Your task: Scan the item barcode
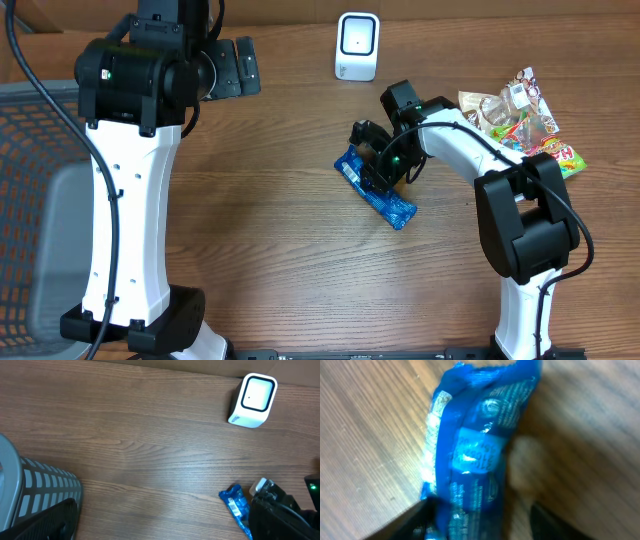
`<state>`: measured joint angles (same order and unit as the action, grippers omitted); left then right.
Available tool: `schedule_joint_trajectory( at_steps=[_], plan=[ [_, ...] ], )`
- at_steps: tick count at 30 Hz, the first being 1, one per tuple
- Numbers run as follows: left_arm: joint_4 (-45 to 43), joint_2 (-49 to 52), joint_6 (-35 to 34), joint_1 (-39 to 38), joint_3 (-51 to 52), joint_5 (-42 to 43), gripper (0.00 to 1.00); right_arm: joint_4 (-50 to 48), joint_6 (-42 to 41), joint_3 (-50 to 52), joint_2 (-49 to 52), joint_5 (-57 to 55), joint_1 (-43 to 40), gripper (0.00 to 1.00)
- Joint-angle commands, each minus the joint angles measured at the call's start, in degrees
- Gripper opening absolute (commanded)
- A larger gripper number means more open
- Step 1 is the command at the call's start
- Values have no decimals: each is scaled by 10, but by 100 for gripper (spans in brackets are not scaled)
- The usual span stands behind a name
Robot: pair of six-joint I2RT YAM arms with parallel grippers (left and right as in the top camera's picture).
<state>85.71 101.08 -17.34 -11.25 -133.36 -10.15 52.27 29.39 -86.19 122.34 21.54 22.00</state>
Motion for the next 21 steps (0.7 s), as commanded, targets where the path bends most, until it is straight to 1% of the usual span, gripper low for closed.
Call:
schedule_joint_trajectory(
  at_steps=[1, 2, 3, 4, 6, 10, 14, 16, 19, 21],
  plan=[
    [-2, 1, 11, 0, 1, -8, 100, 17, 6, 25, 11, 29, 0, 39],
    [-2, 1, 11, 0, 1, -8, 100, 19, 6, 25, 11, 36, 0, 26],
    [-2, 1, 11, 0, 1, -8, 100, 21, 6, 25, 11, 47, 0, 16],
    [-2, 1, 11, 0, 1, -8, 100, 22, 2, 25, 11, 61, 0, 9],
    [-2, 1, 11, 0, 1, -8, 100, 23, -17, 25, 10, 73, 0, 4],
    [-2, 1, 11, 0, 1, -8, 100, 29, -56, 24, 9, 72, 0, 4],
    [-2, 1, 11, 0, 1, -8, 100, 57, -99, 2, 8, 72, -2, 4],
    [-2, 1, 11, 0, 1, -7, 100, 82, -133, -35, 7, 73, -5, 4],
    [-2, 1, 11, 0, 1, -8, 100, 88, -174, -84, 5, 57, -9, 4],
    [-2, 1, 11, 0, 1, -8, 100, 81, -204, -120, 5, -1, -9, 4]
  ],
)
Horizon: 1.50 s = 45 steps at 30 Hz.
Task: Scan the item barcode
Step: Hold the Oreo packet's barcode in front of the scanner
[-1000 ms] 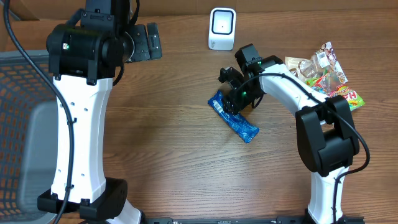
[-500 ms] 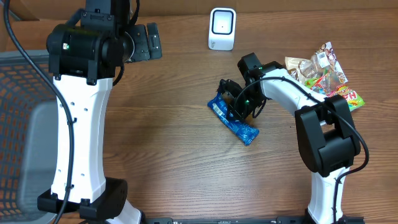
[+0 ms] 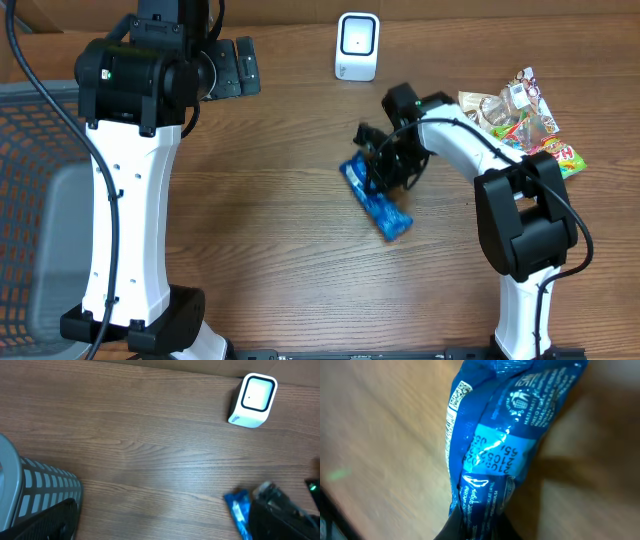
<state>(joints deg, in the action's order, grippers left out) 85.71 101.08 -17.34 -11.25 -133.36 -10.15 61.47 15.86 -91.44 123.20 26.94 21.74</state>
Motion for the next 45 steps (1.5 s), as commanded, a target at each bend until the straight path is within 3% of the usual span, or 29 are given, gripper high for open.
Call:
schedule_joint_trajectory(
  at_steps=[1, 8, 11, 14, 19, 29, 45],
  plan=[
    [-2, 1, 11, 0, 1, -8, 100, -17, -87, -84, -4, -95, -5, 4],
    [-2, 1, 11, 0, 1, -8, 100, -182, -131, -116, 0, -481, 21, 4],
    [-2, 1, 11, 0, 1, -8, 100, -268, -73, -115, 2, -570, 23, 4],
    [-2, 1, 11, 0, 1, -7, 100, -371, 43, -115, 3, -574, 21, 4],
    [-2, 1, 11, 0, 1, -8, 100, -531, 156, -115, 9, -577, 17, 4],
    [-2, 1, 11, 0, 1, -8, 100, -726, 399, -115, 97, -630, 23, 4],
    [-2, 1, 11, 0, 1, -8, 100, -744, 489, -115, 143, -583, 27, 4]
  ],
)
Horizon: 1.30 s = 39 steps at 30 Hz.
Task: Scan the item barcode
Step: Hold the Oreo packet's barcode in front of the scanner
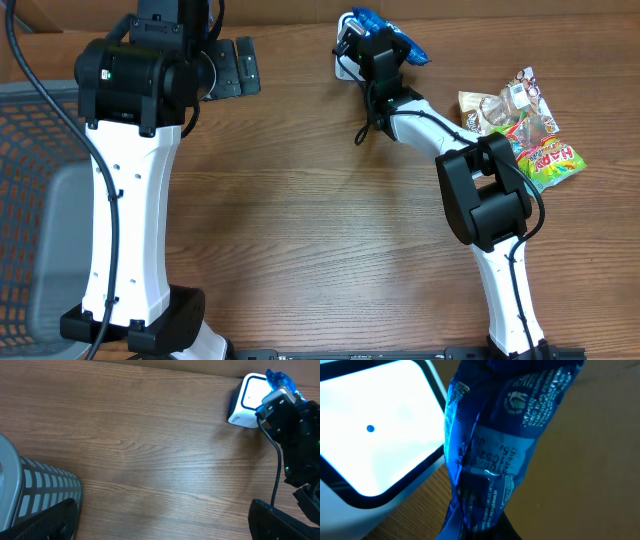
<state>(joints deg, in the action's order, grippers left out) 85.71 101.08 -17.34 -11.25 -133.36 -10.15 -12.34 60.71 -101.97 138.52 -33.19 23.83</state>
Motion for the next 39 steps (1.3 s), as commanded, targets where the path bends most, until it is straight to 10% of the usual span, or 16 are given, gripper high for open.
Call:
schedule_joint_trajectory(
  at_steps=[1, 39],
  plan=[
    [-2, 1, 11, 0, 1, -8, 100, -2, 43, -10, -10, 23, 8, 4],
    [-2, 1, 11, 0, 1, -8, 100, -65, 92, -10, 21, 7, -4, 4]
  ],
)
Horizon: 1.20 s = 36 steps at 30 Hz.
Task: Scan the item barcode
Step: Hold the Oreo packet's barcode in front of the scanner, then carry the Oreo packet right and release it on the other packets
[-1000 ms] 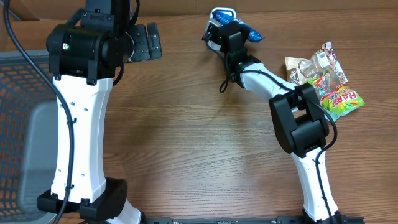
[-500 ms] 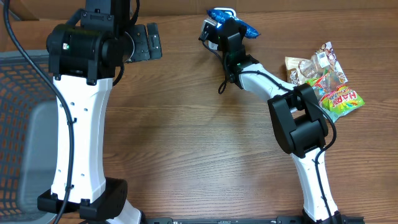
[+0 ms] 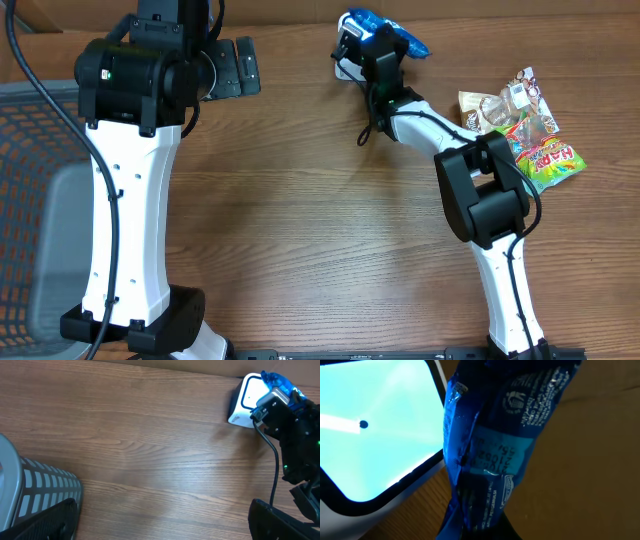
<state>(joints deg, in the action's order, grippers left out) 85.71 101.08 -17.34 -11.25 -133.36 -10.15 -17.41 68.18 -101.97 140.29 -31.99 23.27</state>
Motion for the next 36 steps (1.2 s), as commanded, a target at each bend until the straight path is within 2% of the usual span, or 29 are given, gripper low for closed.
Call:
schedule_joint_trajectory(
  at_steps=[1, 24, 28, 31, 34, 36],
  plan=[
    [-2, 1, 11, 0, 1, -7, 100, -14, 24, -10, 4, -4, 1, 4],
    [-3, 1, 11, 0, 1, -8, 100, -14, 33, -10, 0, -12, 6, 4],
    [-2, 1, 11, 0, 1, -7, 100, 9, -13, -10, -27, -34, 15, 4],
    [-2, 1, 11, 0, 1, -8, 100, 88, -54, -10, -73, -35, 21, 4],
    [-3, 1, 11, 0, 1, -8, 100, 189, -129, -10, -143, -36, 27, 4],
    [-3, 1, 11, 0, 1, -7, 100, 252, -226, -10, -191, -39, 38, 4]
  ],
)
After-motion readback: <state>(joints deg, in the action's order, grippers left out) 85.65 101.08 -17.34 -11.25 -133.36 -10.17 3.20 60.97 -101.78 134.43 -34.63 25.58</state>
